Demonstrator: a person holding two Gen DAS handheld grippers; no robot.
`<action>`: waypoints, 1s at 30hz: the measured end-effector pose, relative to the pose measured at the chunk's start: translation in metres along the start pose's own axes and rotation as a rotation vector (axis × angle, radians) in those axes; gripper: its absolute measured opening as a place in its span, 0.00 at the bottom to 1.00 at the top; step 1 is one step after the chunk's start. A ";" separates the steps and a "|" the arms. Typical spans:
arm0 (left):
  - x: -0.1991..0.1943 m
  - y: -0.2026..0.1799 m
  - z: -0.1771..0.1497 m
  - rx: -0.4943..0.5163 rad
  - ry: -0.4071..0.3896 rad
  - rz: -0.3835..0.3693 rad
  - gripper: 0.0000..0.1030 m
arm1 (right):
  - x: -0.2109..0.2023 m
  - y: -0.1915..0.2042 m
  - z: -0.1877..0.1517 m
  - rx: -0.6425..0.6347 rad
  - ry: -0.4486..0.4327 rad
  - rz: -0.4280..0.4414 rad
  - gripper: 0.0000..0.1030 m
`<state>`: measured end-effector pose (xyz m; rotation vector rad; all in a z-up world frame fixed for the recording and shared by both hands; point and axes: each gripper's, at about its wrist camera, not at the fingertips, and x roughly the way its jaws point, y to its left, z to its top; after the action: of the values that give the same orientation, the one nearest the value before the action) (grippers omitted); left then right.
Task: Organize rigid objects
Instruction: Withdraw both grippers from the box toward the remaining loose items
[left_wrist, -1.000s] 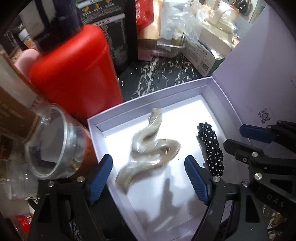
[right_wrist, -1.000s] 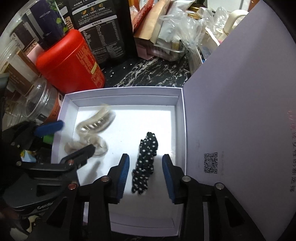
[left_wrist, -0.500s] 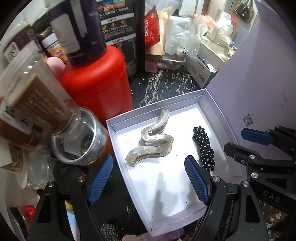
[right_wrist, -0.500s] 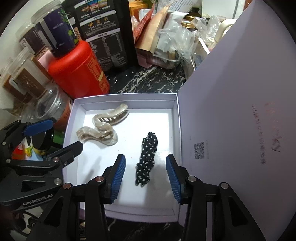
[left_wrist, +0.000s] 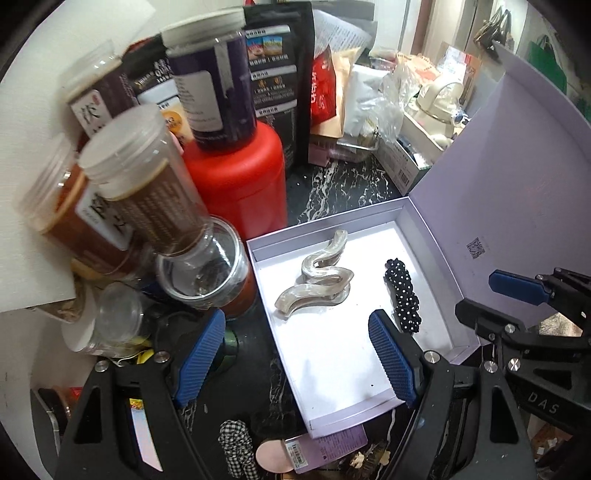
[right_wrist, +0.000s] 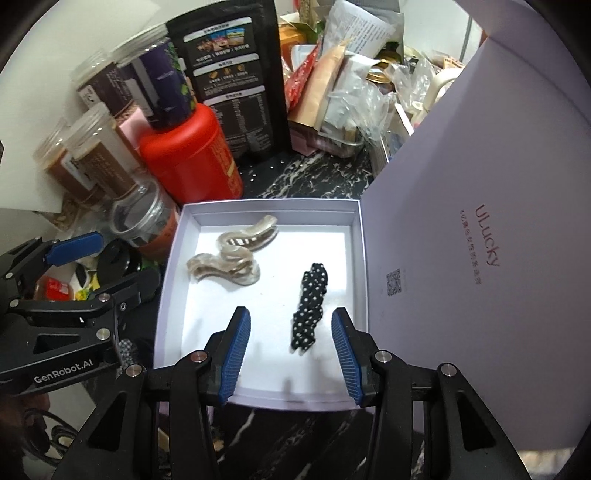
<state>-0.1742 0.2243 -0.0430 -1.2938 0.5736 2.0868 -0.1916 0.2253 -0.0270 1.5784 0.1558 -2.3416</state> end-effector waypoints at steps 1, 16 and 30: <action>-0.003 0.001 -0.001 0.000 -0.004 0.002 0.78 | -0.002 0.001 -0.001 -0.001 -0.002 0.000 0.48; -0.032 0.021 -0.037 -0.069 -0.014 0.046 0.78 | -0.018 0.029 -0.026 -0.047 -0.012 0.018 0.48; -0.048 0.050 -0.081 -0.170 0.002 0.087 0.78 | -0.016 0.069 -0.051 -0.138 0.012 0.060 0.48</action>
<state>-0.1409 0.1242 -0.0322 -1.3875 0.4688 2.2475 -0.1195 0.1761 -0.0265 1.5099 0.2634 -2.2260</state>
